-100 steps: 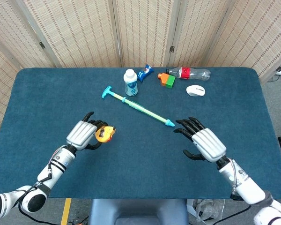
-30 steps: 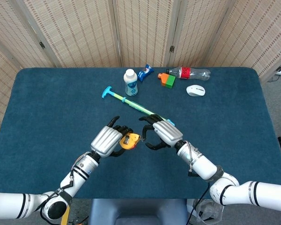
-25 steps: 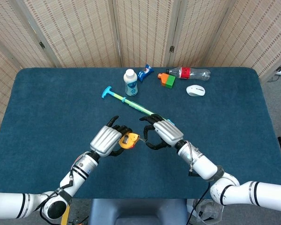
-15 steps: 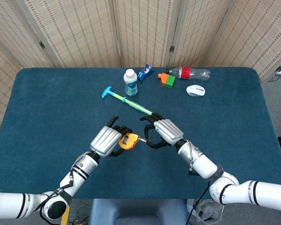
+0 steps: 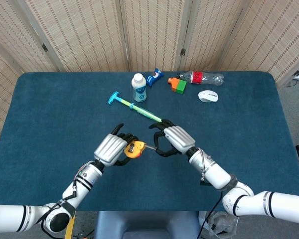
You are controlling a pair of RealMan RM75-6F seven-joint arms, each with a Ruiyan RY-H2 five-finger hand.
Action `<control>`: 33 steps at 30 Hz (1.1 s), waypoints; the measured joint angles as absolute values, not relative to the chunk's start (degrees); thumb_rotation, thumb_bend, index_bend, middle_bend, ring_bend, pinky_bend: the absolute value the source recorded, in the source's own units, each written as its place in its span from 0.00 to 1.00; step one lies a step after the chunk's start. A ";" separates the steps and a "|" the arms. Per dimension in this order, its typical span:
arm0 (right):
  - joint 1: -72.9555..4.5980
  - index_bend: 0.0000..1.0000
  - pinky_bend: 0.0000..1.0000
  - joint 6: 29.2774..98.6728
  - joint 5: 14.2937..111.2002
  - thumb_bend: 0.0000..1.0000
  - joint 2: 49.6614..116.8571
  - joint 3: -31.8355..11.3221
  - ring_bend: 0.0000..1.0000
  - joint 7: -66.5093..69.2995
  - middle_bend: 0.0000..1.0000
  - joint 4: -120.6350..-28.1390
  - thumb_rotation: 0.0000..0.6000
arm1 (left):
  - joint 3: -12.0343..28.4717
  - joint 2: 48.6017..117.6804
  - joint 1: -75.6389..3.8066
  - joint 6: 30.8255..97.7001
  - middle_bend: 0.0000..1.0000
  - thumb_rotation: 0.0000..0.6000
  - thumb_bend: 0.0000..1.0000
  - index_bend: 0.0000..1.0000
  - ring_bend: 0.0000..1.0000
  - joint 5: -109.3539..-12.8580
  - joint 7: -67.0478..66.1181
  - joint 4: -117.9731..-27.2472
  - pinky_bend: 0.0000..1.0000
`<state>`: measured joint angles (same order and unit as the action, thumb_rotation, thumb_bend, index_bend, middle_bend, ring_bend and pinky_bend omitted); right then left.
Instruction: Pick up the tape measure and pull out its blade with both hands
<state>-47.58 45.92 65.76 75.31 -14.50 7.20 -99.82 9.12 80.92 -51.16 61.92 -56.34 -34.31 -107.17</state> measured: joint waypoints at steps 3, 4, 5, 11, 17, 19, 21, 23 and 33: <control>-47.48 0.61 0.00 45.99 65.87 0.52 75.06 -14.45 0.13 7.28 0.21 -99.93 1.00 | 8.92 80.88 -51.00 61.89 0.47 1.00 0.38 0.47 0.37 -56.47 -34.06 -106.86 0.05; -47.46 0.61 0.00 45.99 65.88 0.52 74.96 -14.42 0.13 7.27 0.21 -99.97 1.00 | 8.88 80.86 -50.95 61.88 0.47 1.00 0.38 0.47 0.37 -56.51 -33.97 -106.72 0.05; -47.40 0.61 0.00 46.01 65.88 0.53 74.81 -14.39 0.13 7.28 0.21 -100.04 1.00 | 8.81 80.83 -50.87 61.88 0.47 1.00 0.38 0.47 0.37 -56.58 -33.86 -106.54 0.05; -46.71 0.61 0.00 46.33 66.12 0.53 73.52 -14.20 0.13 7.84 0.21 -100.86 1.00 | 8.17 80.45 -50.16 61.78 0.47 1.00 0.38 0.47 0.37 -56.91 -32.97 -104.90 0.05; -45.07 0.61 0.00 47.03 67.29 0.53 70.36 -13.88 0.13 9.40 0.21 -103.11 1.00 | 6.80 79.92 -48.99 61.15 0.47 1.00 0.38 0.47 0.37 -57.37 -31.59 -101.96 0.05; -44.41 0.61 0.00 47.35 67.90 0.53 69.04 -13.80 0.13 10.13 0.21 -103.99 1.00 | 6.17 79.75 -48.45 60.80 0.47 1.00 0.38 0.47 0.37 -57.88 -30.76 -100.54 0.05; -43.60 0.61 0.00 47.68 68.68 0.53 67.34 -13.71 0.13 11.17 0.21 -105.14 1.00 | 5.62 79.50 -47.83 60.45 0.47 1.00 0.38 0.47 0.37 -58.28 -29.70 -99.18 0.05; -42.74 0.61 0.00 47.95 69.55 0.53 65.48 -13.64 0.13 12.61 0.21 -106.37 1.00 | 5.28 79.24 -47.31 60.09 0.47 1.00 0.38 0.47 0.37 -58.55 -28.70 -98.08 0.05; -38.50 0.61 0.00 49.27 75.70 0.53 55.95 -13.05 0.14 20.89 0.22 -111.77 1.00 | 4.46 78.41 -44.51 59.13 0.48 1.00 0.38 0.47 0.38 -61.92 -22.35 -92.69 0.05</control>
